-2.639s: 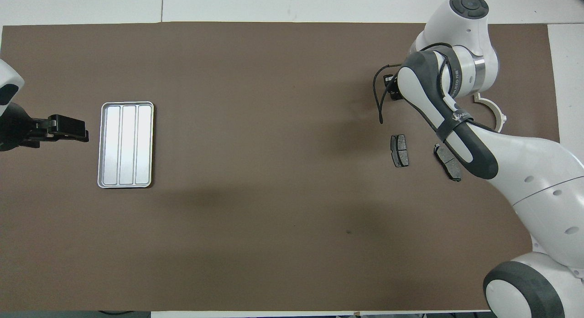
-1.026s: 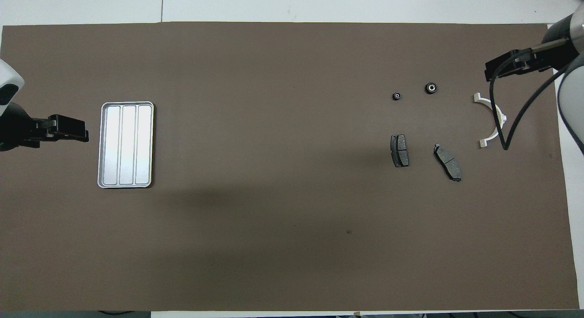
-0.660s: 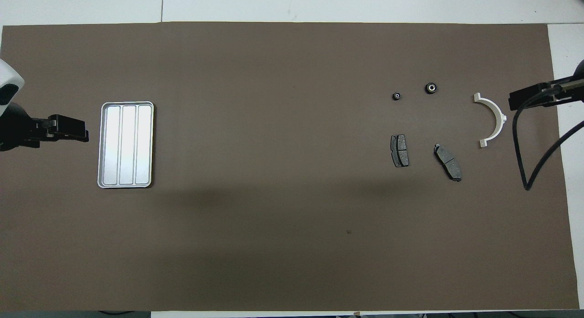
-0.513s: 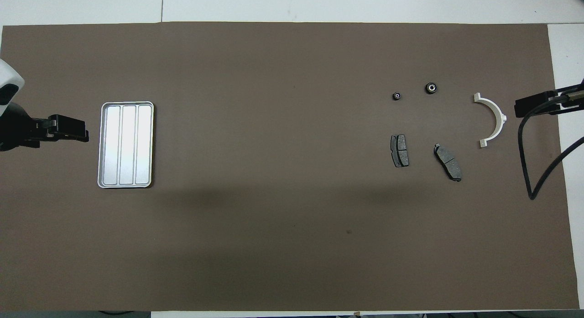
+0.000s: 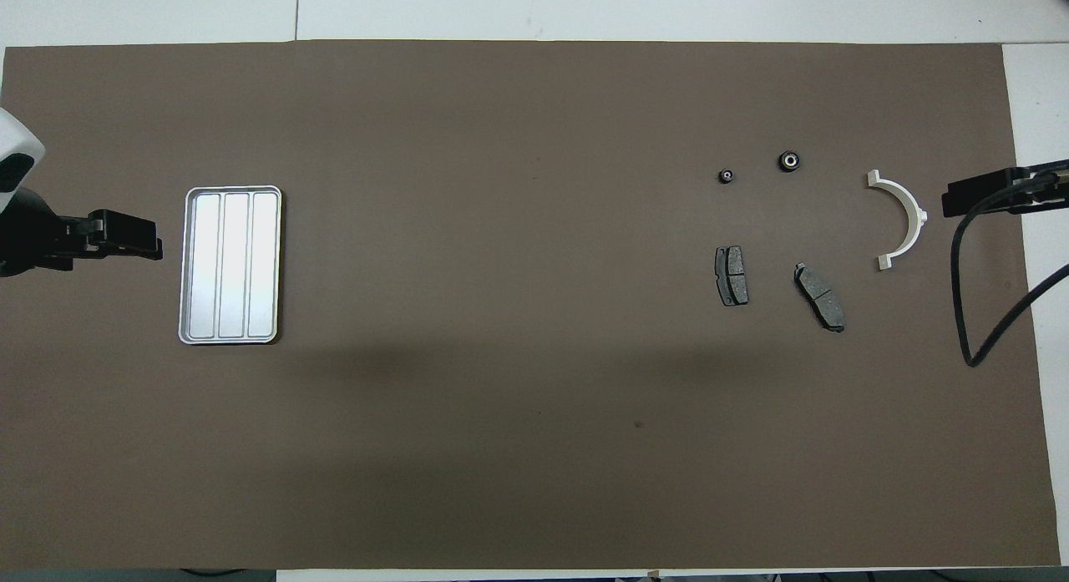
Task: Place bearing gear from tray to pile
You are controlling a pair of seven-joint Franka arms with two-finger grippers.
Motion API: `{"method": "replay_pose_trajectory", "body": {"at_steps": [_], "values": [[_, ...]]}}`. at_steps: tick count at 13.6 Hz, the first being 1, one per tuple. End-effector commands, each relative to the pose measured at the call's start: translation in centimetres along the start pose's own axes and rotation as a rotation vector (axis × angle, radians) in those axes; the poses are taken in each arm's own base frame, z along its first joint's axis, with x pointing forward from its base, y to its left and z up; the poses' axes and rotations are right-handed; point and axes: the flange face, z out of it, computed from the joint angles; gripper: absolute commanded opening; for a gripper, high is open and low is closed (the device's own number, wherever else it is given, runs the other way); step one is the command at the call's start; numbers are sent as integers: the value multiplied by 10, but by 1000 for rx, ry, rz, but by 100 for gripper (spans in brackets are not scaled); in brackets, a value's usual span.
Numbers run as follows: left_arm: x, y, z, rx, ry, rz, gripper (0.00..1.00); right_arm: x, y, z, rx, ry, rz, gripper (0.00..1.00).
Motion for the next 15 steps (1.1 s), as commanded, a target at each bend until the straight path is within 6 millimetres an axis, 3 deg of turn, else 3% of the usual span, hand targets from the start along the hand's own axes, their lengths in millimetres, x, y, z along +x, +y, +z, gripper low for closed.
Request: {"method": "replay_pose_trajectory", "body": {"at_steps": [1, 15], "values": [[-4, 0, -6, -2, 1, 8, 100, -4, 1, 2, 24, 4, 36, 100], [-4, 0, -6, -2, -1, 8, 100, -5, 2, 13, 25, -43, -19, 100]]}}
